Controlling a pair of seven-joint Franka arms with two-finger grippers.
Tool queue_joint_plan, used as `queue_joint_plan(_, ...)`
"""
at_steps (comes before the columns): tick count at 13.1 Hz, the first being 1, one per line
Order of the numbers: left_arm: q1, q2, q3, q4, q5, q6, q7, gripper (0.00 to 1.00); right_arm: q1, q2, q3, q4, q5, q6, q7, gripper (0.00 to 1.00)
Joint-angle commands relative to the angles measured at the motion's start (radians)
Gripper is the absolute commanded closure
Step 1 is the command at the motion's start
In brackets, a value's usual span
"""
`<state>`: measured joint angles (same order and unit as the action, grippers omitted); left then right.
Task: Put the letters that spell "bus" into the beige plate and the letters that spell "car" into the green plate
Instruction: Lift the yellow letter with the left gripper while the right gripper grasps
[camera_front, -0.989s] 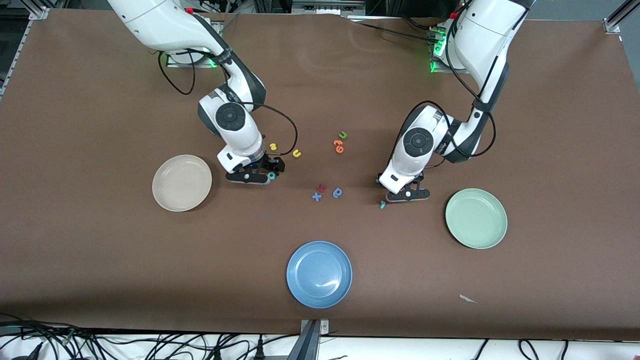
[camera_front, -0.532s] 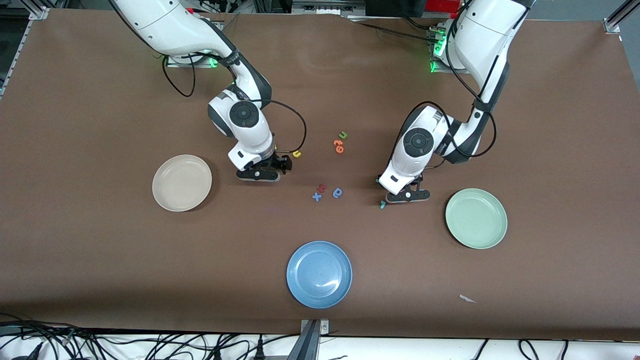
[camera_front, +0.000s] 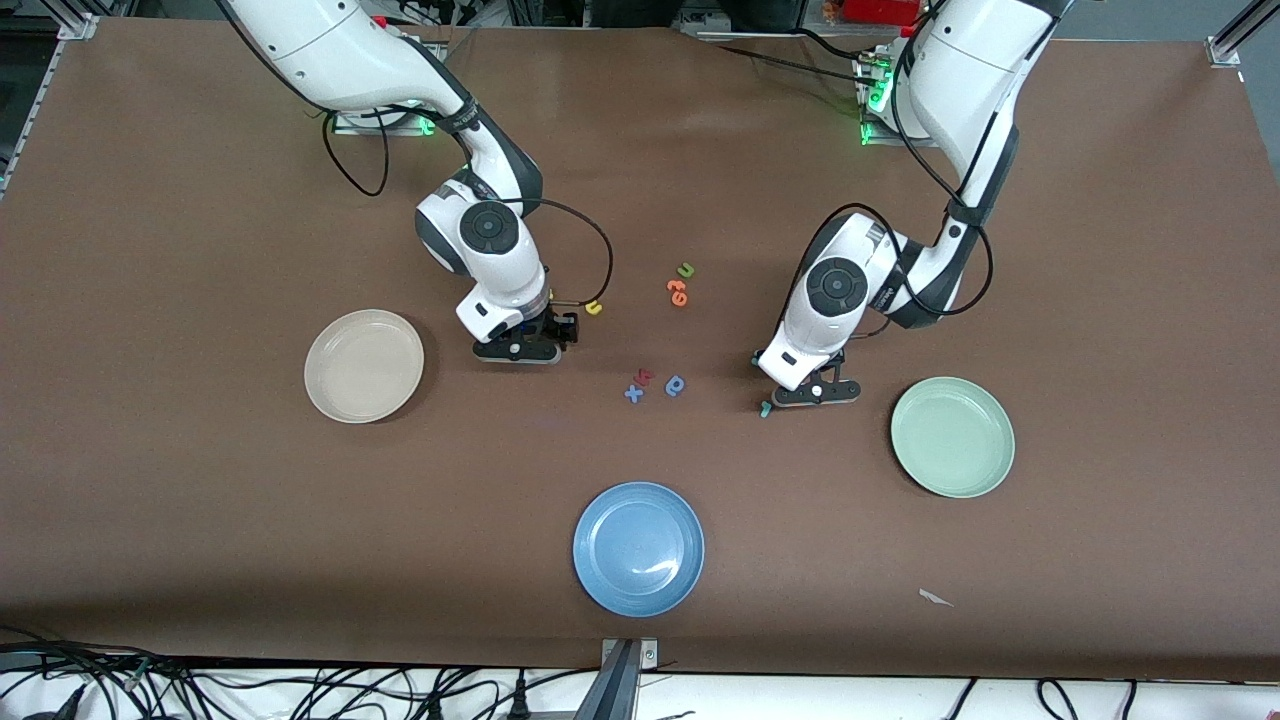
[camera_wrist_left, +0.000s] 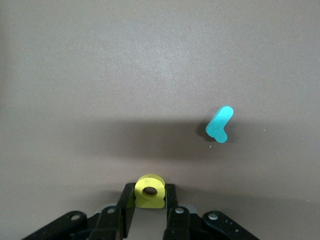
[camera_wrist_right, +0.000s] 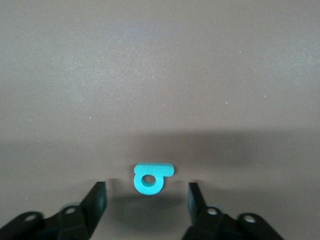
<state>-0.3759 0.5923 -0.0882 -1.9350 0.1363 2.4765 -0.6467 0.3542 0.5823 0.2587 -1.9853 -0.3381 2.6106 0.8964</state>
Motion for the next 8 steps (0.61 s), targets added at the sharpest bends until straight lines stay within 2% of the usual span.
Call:
queue_joint_plan(1, 0.003, 0.021, 0.004, 0.03, 0.037, -0.014, -0.018, 0.76, 0.003, 0.014, -0.001, 0.014, -0.039, 0.006, 0.018, 0.29)
queue_joint_plan(3, 0.006, 0.021, 0.004, 0.045, 0.037, -0.017, -0.019, 0.8, 0.003, 0.014, -0.001, 0.014, -0.047, 0.006, 0.018, 0.38)
queue_joint_plan(5, 0.012, 0.014, 0.007, 0.057, 0.037, -0.042, -0.008, 0.85, 0.003, 0.016, -0.003, 0.014, -0.05, 0.008, 0.016, 0.41)
queue_joint_plan(8, 0.057, 0.011, 0.007, 0.198, 0.036, -0.271, 0.131, 0.86, 0.003, 0.019, -0.003, 0.014, -0.052, 0.014, 0.018, 0.42)
